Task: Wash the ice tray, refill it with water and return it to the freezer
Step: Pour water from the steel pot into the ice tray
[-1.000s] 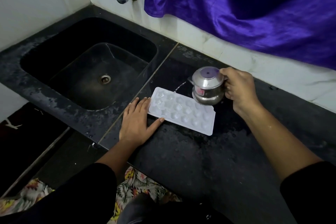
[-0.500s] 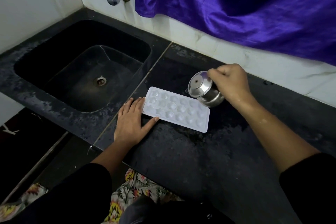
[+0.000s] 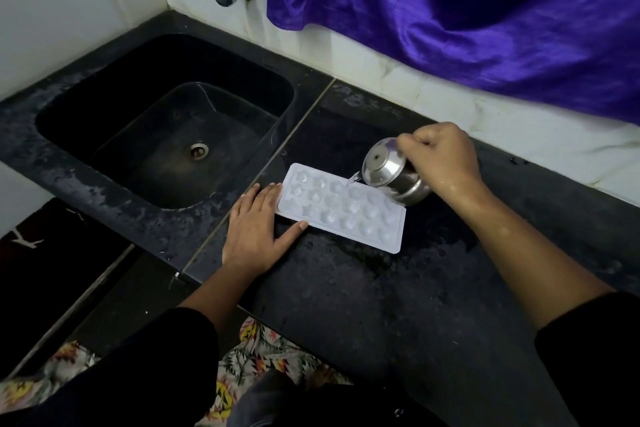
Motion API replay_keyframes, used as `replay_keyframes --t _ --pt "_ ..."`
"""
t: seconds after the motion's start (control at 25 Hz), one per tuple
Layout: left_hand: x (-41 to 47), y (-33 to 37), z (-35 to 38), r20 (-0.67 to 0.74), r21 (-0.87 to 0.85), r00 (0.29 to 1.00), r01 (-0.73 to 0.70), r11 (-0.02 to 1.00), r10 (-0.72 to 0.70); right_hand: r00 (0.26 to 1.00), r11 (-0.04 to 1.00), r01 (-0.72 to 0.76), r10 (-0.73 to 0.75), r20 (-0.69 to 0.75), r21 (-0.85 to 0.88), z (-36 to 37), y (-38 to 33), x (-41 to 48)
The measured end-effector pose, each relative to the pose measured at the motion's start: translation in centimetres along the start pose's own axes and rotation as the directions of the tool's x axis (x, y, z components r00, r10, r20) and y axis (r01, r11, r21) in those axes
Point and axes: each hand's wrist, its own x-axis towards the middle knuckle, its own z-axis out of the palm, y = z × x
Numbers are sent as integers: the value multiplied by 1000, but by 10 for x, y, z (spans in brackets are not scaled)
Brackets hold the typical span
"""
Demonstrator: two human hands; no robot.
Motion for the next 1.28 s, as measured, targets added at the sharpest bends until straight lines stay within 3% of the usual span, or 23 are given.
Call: replay_keyframes --t 0.08,0.16,0.32,0.4,0.48,0.56,0.64,0.76,0.96,1.08,1.2,1.28 --pt "0 0 0 0 3 1000 -1 1000 1 989 946 -141 145 8 293 -6 11 -2" --pt "0 0 0 1 9 1000 -2 1000 2 960 819 -256 279 34 514 -13 20 -7" --pt "1 -1 1 1 19 1000 -4 1000 4 916 582 -313 393 77 751 -26 28 -16" --pt "1 -1 1 1 22 1000 -5 1000 5 930 630 -281 364 44 724 -31 28 -15" --pt "1 -1 2 2 25 1000 -4 1000 4 966 781 -196 257 -19 593 -32 29 -13" --pt "0 0 2 3 24 1000 -2 1000 2 992 922 -94 118 -40 375 -29 28 -10" --pt "0 0 1 3 25 1000 -2 1000 2 999 994 -12 15 -28 105 -23 26 -10" --pt "0 0 1 2 25 1000 -1 1000 1 996 979 86 -86 6 -185 -14 14 -14" --pt "0 0 1 1 18 1000 -1 1000 1 985 924 168 -172 20 -343 -4 2 -17" --pt "0 1 0 -1 14 1000 -2 1000 2 993 956 109 -116 -10 -271 -10 9 -14" --pt "1 1 0 2 19 1000 -1 1000 0 997 994 -61 65 -42 95 -22 28 -12" --pt "0 0 1 0 19 1000 -1 1000 1 973 903 -199 228 -33 381 -28 37 -16"
